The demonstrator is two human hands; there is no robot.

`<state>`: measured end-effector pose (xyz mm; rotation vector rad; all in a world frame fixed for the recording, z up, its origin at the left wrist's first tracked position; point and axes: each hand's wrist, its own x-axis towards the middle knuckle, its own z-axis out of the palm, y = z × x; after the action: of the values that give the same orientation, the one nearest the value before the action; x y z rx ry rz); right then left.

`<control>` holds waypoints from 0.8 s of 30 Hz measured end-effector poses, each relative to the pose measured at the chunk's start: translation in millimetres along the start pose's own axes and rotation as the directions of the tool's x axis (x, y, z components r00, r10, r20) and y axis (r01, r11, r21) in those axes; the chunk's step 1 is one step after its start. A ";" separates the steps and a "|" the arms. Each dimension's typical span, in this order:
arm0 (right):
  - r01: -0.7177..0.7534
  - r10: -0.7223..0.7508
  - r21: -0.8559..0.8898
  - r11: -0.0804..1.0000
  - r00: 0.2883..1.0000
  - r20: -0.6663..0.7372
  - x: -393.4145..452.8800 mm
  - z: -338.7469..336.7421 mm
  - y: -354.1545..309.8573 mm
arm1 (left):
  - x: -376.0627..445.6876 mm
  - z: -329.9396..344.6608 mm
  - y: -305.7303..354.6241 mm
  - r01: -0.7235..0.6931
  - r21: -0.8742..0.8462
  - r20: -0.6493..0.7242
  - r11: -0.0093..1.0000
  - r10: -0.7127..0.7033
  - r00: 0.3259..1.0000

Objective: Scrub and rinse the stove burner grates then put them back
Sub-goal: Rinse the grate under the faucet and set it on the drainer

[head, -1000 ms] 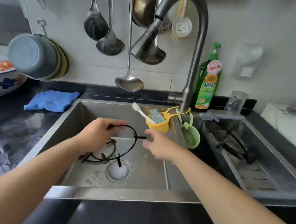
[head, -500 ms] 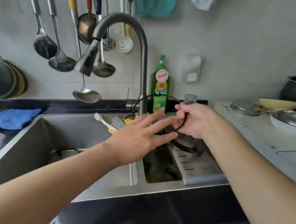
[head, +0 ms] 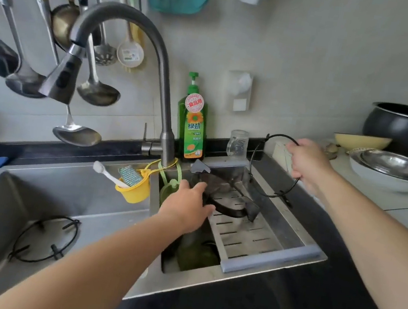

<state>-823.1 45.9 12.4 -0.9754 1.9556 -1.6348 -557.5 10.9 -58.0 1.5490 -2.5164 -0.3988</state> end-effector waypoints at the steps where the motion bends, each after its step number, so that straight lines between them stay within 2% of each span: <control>1: 0.019 -0.019 -0.014 1.000 1.000 -0.002 1.4 4.9 3.1 | 8.5 3.9 2.6 0.018 0.018 0.019 1.000 -0.018 1.000; 4: 0.040 -0.041 -0.042 0.998 0.999 -0.026 3.0 18.6 11.9 | 24.1 10.5 5.6 0.042 0.035 0.053 0.999 -0.044 0.998; 7: 0.009 -0.013 -0.066 0.998 0.998 -0.059 5.7 29.5 21.9 | 31.1 14.2 6.2 -0.016 0.065 0.033 0.998 0.014 0.999; 15: -0.034 0.024 -0.101 0.994 0.995 -0.100 12.2 47.1 49.5 | 30.9 16.0 -1.5 -0.061 0.118 -0.165 0.991 0.080 0.983; 20: -0.123 0.123 0.004 0.992 0.989 -0.077 17.7 62.1 68.9 | 25.5 7.7 -7.0 -0.038 0.142 -0.213 0.989 0.067 0.975; 22: -0.122 0.112 -0.110 0.986 0.989 -0.098 20.0 64.5 73.5 | 26.4 2.3 -9.1 -0.029 0.143 -0.232 0.989 0.062 0.971; 24: -0.088 0.043 -0.408 0.909 0.992 -0.117 22.9 60.7 74.3 | 27.1 -3.6 -8.9 -0.029 0.159 -0.241 0.987 0.067 0.968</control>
<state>-814.8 -7.0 -70.4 -0.9708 2.4420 -1.2814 -561.2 -17.6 -57.5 1.4813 -2.4330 -0.0022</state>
